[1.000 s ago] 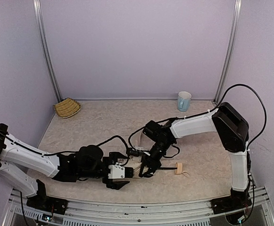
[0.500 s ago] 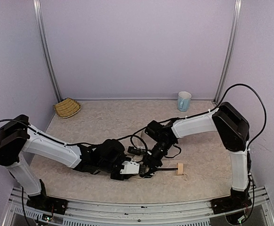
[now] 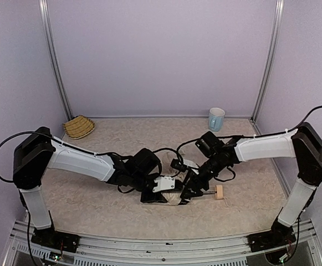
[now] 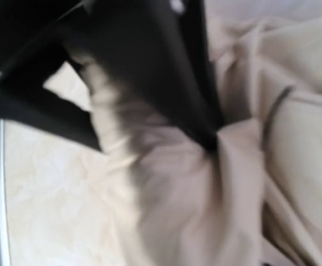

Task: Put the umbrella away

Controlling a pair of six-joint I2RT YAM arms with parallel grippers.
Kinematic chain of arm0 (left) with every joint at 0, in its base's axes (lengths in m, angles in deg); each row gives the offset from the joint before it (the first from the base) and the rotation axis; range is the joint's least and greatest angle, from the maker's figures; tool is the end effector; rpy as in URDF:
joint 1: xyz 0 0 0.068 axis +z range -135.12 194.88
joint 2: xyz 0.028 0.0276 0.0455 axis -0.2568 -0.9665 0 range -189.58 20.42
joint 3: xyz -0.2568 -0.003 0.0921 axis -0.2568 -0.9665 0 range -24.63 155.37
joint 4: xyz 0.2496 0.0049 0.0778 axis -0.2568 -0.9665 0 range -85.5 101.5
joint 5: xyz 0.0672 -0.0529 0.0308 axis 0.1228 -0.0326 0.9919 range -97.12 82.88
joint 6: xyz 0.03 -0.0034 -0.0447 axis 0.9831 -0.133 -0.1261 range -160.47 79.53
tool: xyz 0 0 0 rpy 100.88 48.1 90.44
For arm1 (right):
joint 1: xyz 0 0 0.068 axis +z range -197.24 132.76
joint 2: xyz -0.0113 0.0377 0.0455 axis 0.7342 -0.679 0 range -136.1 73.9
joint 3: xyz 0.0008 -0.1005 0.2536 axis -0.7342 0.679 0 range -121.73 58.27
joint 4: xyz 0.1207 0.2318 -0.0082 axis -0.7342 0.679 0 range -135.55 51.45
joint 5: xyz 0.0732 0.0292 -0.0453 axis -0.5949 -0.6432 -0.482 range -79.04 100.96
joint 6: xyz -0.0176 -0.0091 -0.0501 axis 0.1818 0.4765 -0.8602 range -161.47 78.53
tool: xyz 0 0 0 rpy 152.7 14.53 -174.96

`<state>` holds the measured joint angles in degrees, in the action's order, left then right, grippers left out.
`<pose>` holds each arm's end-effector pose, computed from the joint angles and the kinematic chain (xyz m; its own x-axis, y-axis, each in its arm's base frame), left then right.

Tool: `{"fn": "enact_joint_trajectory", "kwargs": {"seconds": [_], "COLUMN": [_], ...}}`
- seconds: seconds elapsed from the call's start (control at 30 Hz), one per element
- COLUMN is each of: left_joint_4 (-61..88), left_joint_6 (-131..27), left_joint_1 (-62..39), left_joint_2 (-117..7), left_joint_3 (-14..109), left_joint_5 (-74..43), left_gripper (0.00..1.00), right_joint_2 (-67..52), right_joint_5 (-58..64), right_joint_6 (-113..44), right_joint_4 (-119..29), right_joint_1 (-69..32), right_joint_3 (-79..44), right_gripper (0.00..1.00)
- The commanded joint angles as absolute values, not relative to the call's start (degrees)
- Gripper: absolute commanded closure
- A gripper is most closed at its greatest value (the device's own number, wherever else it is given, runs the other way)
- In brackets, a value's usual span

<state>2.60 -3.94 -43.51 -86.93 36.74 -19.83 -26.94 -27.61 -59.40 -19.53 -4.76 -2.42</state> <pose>0.1897 -0.3231 0.1420 0.1895 0.8000 -0.5693 0.9761 -0.0905 0.1978 0.2335 0.2437 0.1676 -0.4222 -0.7129 -0.5599 -0.8868 0.1968 0.4182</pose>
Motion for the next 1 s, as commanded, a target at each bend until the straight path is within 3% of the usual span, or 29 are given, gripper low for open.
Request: {"fn": "enact_joint_trajectory", "kwargs": {"seconds": [0.0, 0.27, 0.47, 0.63, 0.77, 0.97], "left_joint_4": [-15.2, -21.8, -24.2, -25.9, -27.2, -28.7], "left_joint_6": [-7.6, -10.1, -11.1, -11.1, -10.7, -9.5], "left_joint_1": [-41.8, -38.3, -36.2, -35.6, -35.2, -34.5], "left_joint_2": [-94.6, -99.5, -102.5, -104.2, -105.2, -106.2], "left_joint_3": [36.0, 41.8, 44.3, 45.9, 46.7, 47.6], "left_joint_5": [-26.5, -36.9, -40.1, -41.8, -43.0, -44.9], "left_gripper": [0.68, 0.68, 0.7, 0.71, 0.73, 0.76], "right_joint_2": [-17.9, -3.6, 5.3, -3.5, -13.1, -21.4], "right_joint_5": [-19.5, 7.8, 9.8, 16.5, 21.3, 22.1], "right_joint_6": [-58.2, -59.0, -69.4, -73.8, -76.4, -79.8], "right_joint_4": [-26.4, -36.3, -49.3, -52.7, -50.2, -50.0], "right_joint_1": [-6.5, -1.5, 11.6, 17.6, 18.0, 17.4], "right_joint_3": [2.1, 11.4, 22.1, 21.1, 15.6, 11.9], "right_gripper": [0.29, 0.31, 0.26, 0.22, 0.13, 0.12]}}
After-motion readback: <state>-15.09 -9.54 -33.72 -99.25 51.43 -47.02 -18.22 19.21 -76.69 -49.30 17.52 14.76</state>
